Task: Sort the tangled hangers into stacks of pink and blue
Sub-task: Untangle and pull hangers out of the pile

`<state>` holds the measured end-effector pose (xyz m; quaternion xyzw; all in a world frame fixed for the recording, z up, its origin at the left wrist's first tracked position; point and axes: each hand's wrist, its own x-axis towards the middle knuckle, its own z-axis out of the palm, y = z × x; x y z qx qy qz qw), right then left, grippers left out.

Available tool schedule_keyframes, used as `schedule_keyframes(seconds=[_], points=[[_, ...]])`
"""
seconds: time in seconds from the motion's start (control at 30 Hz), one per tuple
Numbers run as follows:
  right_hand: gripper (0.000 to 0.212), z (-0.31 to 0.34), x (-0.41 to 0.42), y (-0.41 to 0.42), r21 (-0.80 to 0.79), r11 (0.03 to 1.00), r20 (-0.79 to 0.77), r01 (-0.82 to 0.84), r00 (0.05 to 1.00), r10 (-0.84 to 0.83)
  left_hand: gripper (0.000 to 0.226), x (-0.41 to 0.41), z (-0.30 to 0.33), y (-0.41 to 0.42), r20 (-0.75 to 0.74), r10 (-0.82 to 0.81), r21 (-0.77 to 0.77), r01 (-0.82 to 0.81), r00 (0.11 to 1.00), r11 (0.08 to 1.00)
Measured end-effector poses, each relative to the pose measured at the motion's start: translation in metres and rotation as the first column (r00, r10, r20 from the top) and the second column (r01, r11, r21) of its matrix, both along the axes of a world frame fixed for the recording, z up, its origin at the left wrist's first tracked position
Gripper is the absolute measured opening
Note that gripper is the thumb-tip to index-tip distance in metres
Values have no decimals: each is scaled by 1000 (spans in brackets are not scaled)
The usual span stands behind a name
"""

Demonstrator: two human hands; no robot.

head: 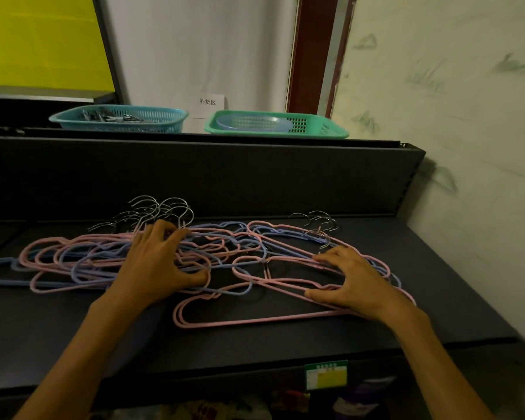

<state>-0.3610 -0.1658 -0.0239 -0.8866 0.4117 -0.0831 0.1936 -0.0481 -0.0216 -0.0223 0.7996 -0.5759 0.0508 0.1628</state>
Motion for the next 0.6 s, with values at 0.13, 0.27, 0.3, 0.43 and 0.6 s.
schedule_keyframes(seconds=[0.13,0.27,0.3,0.43,0.6], points=[[80,-1,-8,3,-8,1000,0,-17,1000,17,91,-1,0,2,-1,-5,-26,5,1000,1000],[81,-1,-13,9,-9,999,16,-43,999,43,88,-7,0,2,-7,-26,-26,25,1000,999],[81,-2,-14,9,1,999,25,-50,998,50,88,-9,0,2,-8,-27,-26,27,1000,999],[82,-1,-17,10,46,996,53,-79,996,76,88,-11,3,2,-2,-22,-40,22,1000,999],[81,0,-26,11,-3,997,20,-79,997,79,91,-11,4,3,-15,-5,-23,5,1000,1000]])
